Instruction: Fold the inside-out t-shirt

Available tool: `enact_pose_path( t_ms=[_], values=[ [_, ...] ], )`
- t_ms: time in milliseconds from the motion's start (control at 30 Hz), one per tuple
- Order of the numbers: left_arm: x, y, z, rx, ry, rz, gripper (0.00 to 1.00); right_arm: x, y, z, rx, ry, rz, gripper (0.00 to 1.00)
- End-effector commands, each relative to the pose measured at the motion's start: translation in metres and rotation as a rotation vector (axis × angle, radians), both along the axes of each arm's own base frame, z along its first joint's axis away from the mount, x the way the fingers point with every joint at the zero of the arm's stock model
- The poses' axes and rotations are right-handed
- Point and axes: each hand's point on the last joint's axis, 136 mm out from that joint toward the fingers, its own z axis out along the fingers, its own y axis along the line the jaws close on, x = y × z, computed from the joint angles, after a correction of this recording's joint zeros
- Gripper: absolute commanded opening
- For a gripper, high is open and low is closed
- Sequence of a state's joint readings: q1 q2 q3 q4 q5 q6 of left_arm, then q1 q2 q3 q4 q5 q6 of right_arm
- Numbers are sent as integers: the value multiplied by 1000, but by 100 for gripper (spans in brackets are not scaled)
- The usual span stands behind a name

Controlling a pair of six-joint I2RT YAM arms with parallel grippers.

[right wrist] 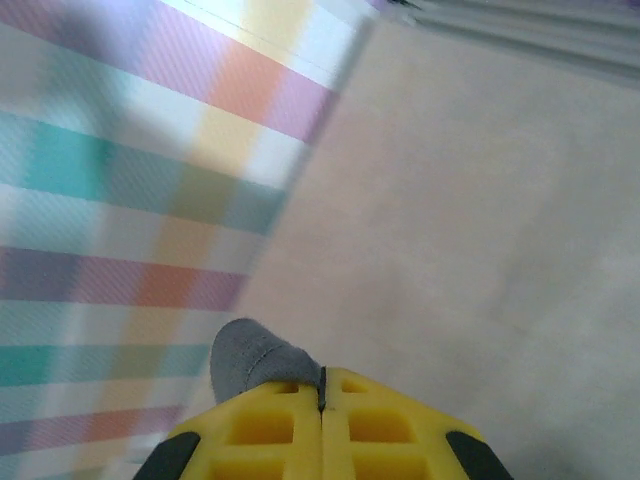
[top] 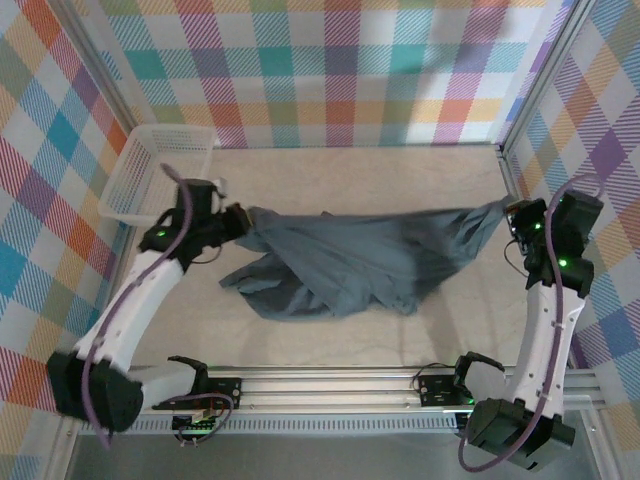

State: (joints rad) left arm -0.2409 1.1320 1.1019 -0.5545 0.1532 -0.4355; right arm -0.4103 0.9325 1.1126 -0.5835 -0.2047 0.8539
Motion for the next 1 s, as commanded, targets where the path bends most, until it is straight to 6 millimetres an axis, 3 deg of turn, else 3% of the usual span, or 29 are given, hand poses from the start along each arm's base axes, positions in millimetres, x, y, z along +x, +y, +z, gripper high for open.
enact_pose_path(
  t_ms=[0,33,100,200,267,300,400,533,667,967],
  values=[
    [-32,27,1,43,17,67,0,2,-4,31,48,-121,-60,0],
    [-39,25,-7,10,14,63,0,0,-6,20,56,-101,-83,0],
    [-55,13,-44,-83,66,39,0,-6,-9,-18,70,-34,-112,0],
    [-91,-5,-131,-122,251,20,1,-21,-11,-94,81,119,-145,0],
    [-114,-5,-175,-69,356,35,15,-28,-8,-132,72,201,-128,0],
    [-119,-2,-184,-59,374,49,23,-30,-6,-142,70,227,-108,0],
    [-111,6,-173,-6,338,67,38,-26,6,-153,75,247,-15,0],
    [-97,3,-158,98,350,-3,33,-20,21,-156,69,260,89,0],
    [-91,-29,-142,205,327,-118,32,-15,45,-155,23,266,216,0],
    [-83,-62,-176,463,477,-194,45,-11,59,-146,-32,263,268,0]
  ],
)
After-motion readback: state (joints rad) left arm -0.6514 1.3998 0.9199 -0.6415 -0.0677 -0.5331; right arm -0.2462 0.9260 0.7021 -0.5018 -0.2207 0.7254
